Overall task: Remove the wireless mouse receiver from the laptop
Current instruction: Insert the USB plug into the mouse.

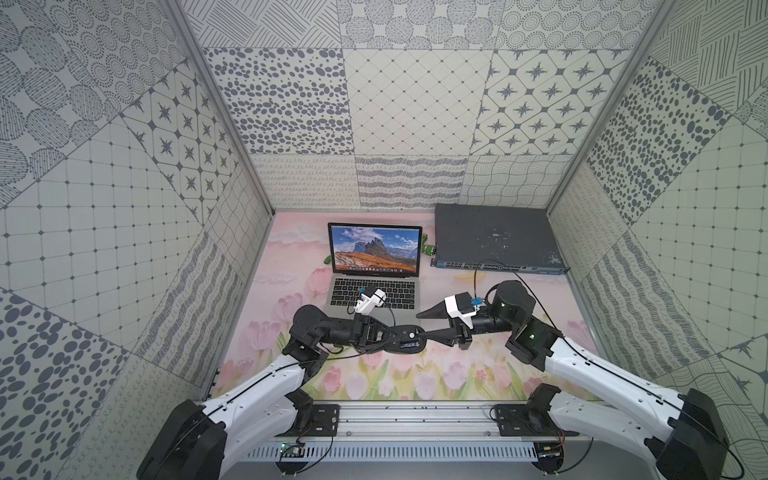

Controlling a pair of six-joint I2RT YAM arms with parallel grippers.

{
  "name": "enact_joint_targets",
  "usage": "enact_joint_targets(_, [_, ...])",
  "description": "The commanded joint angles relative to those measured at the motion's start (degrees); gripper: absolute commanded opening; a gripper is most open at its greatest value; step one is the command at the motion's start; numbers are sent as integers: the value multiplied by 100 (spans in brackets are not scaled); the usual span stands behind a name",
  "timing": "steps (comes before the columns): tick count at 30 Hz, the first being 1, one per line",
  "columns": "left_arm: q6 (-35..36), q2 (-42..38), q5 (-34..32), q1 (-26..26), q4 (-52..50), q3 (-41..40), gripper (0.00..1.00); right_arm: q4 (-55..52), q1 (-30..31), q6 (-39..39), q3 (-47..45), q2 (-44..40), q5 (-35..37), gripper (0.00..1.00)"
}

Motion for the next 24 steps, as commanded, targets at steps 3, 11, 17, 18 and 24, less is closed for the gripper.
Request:
enact_joint_targets(3, [332,-22,-10,19,546,10,22,-44,3,300,110,-289,170,62])
enact_joint_targets(11, [1240,-120,-191,17,-541,-20,21,-399,-19,1640,328,-755,1109,76])
enact_joint_targets(17, [2385,-432,-604,19,-2102,124,20,-1210,-24,2603,413,-759,1986,75])
enact_joint_targets(18, [2833,-552,-802,19,-2783,234,20,-1377,-17,2859,395,-706,2260,75])
enact_joint_targets(24, [3922,-934,-1638,17,-3975,359,20,-2281,-62,3735,453,-150,2682,70])
